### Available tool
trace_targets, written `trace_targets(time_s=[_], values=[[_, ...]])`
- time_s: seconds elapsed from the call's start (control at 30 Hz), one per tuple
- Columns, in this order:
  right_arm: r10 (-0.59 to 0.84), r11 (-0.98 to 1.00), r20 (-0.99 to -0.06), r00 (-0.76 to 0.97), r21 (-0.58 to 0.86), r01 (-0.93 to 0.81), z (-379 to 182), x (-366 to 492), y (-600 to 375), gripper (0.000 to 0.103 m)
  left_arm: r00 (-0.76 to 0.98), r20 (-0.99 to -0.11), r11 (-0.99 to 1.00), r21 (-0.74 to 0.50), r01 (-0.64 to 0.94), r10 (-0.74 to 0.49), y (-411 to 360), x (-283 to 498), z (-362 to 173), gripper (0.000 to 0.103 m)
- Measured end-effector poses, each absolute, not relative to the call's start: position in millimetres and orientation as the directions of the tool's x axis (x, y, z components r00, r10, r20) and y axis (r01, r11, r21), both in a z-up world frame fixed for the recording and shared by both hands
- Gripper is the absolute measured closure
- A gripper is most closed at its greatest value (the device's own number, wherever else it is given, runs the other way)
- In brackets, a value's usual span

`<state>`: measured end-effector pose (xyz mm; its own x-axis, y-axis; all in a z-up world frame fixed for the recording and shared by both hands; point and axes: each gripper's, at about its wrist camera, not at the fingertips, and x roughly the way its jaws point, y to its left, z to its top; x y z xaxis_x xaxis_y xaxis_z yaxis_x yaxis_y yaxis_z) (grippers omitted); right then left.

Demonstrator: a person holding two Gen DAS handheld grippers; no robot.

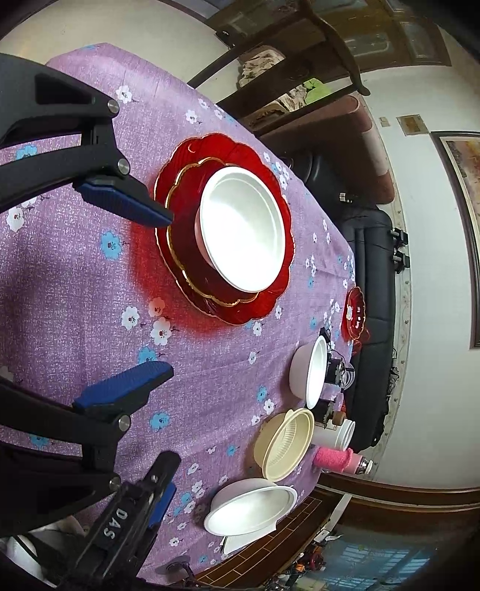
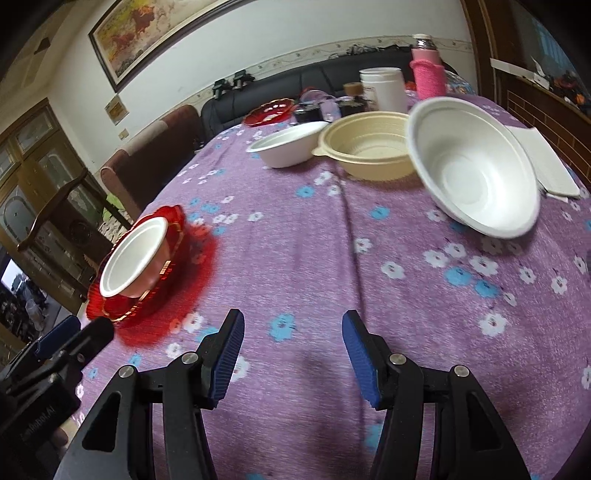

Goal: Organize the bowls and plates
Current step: 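Move the right tool toward the large white paper bowl, then grasp the rim of the large white paper bowl with the right tool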

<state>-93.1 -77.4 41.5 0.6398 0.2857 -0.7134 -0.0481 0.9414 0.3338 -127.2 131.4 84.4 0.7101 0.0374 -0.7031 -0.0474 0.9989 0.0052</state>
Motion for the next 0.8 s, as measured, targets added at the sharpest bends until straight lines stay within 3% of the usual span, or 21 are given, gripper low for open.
trace_targets(time_s=[0.63, 0.8], values=[[0.076, 0.946, -0.645, 0.761, 0.288, 0.15, 75.0, -82.4, -186.8, 0.044, 0.723, -0.69, 0.999, -0.022, -0.042, 0.016, 120.0, -117.8, 82.6, 0.029], [0.008, 0.954, -0.606, 0.795, 0.244, 0.176, 92.2, -68.4, -205.9, 0.037, 0.715, -0.699, 0.999, -0.033, -0.005, -0.02, 104.5, -111.4, 82.8, 0.029]])
